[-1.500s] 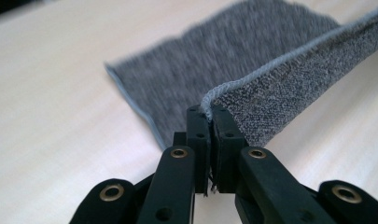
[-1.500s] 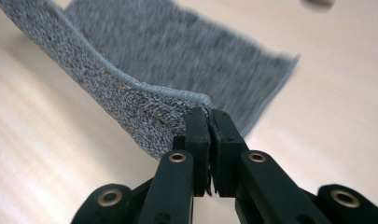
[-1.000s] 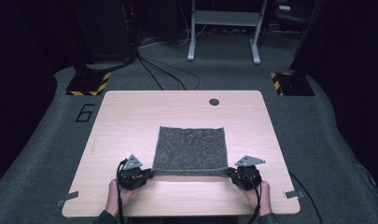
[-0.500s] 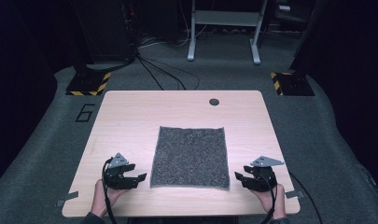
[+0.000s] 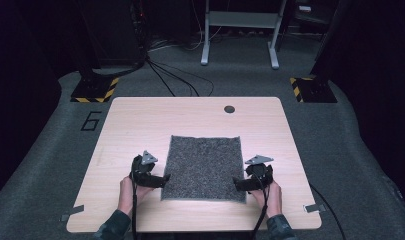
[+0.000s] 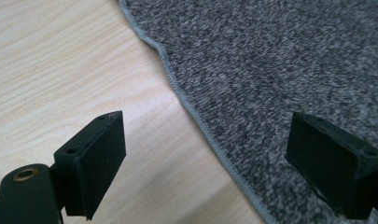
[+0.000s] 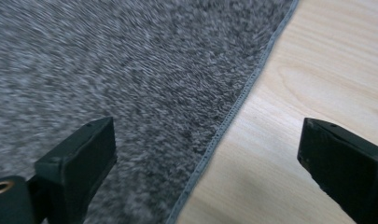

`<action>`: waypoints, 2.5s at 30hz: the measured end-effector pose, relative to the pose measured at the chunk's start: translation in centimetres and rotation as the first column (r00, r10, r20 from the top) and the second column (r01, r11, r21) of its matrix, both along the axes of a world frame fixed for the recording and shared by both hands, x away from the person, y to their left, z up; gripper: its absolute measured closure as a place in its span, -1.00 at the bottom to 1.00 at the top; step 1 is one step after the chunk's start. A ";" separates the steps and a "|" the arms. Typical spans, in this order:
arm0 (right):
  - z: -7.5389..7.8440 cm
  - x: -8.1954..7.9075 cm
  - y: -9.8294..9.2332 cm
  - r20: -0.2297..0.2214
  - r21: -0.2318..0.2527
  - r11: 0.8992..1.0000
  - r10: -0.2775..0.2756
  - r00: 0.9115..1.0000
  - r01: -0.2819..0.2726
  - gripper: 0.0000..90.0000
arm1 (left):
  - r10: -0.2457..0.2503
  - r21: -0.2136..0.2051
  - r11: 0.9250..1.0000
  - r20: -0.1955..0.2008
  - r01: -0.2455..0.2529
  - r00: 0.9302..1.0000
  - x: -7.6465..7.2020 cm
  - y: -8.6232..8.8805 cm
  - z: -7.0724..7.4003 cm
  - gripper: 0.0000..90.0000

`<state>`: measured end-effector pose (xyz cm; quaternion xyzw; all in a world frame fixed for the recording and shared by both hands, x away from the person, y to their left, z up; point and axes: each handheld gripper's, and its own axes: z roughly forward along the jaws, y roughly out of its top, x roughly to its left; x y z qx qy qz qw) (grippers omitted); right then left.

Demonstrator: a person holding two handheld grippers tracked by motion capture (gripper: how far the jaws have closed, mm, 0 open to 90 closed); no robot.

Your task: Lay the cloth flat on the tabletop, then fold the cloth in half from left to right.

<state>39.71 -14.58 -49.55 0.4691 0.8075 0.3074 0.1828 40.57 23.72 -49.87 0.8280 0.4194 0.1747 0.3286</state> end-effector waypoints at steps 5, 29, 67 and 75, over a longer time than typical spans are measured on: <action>-1.3 1.0 0.5 -0.034 -0.040 0.999 0.000 0.999 -0.002 -0.92 | 0.017 0.061 0.998 -0.008 -0.016 1.000 0.0 -0.8 -0.8 -0.74; -2.7 1.8 -1.4 -0.024 -0.008 0.999 0.037 0.999 -0.038 -1.00 | 0.046 0.073 0.996 -0.003 -0.045 0.999 -2.1 -1.7 -1.9 -0.76; 0.6 -3.0 14.6 -0.018 0.028 0.922 0.387 0.922 -0.386 -0.95 | 0.050 -0.146 0.987 -0.162 -0.074 0.985 10.2 0.0 -0.8 -0.86; 0.5 -3.3 17.4 -0.020 0.029 0.901 0.434 0.901 -0.433 -0.92 | 0.064 -0.156 0.983 -0.186 -0.093 0.980 12.1 -0.2 -1.1 -0.82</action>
